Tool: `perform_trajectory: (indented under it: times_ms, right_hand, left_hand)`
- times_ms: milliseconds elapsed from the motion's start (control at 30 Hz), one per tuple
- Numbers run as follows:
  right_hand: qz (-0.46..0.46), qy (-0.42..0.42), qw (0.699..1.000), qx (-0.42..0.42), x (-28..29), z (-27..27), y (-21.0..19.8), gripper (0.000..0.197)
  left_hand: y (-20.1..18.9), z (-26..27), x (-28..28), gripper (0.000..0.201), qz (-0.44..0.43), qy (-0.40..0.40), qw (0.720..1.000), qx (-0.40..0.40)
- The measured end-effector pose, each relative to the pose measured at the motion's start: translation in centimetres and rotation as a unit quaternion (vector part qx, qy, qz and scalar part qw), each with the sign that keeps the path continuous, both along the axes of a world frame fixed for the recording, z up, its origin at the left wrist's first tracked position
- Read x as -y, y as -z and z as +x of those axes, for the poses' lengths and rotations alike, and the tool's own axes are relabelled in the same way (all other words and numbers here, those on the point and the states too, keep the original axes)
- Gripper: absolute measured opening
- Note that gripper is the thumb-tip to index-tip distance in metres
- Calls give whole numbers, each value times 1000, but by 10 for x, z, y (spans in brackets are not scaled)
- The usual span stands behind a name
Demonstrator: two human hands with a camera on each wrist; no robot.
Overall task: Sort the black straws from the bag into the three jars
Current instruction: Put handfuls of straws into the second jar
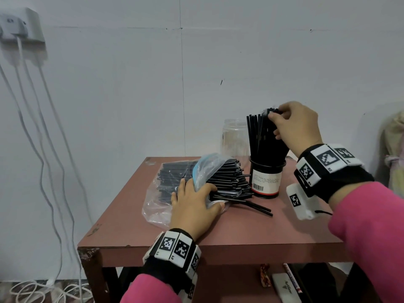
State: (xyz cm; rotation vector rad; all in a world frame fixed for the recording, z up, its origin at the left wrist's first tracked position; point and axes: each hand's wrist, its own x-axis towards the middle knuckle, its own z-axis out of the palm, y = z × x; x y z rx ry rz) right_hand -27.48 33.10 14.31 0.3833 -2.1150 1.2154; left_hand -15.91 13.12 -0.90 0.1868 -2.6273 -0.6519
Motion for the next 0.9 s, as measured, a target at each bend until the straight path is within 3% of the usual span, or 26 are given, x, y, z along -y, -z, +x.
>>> perform_trajectory:
  times_ms: [167, 333, 533, 667, 767, 833, 900]
  right_hand:
    - [127, 22, 989, -76, 1, 3, -14, 49]
    - [294, 8, 956, 13, 5, 0, -8, 38]
    - [189, -42, 980, -48, 8, 44, -7, 37]
    - [205, -64, 971, 106, 5, 85, 40, 18]
    - [268, -46, 932, 238, 0, 102, 85, 34]
    - [284, -36, 919, 271, -2, 104, 106, 44]
    - [266, -36, 928, 259, -1, 103, 119, 36]
  left_hand:
    - [-1, 0, 0, 36, 6, 0, 1000, 4]
    - [-1, 0, 0, 35, 10, 1, 1000, 6]
    - [-1, 0, 0, 36, 4, 0, 1000, 9]
    - [-1, 1, 0, 39, 13, 2, 1000, 8]
    - [-3, 1, 0, 42, 13, 0, 1000, 4]
    - [-3, 1, 0, 43, 8, -3, 1000, 3]
    - [-3, 0, 1, 43, 11, -4, 1000, 3]
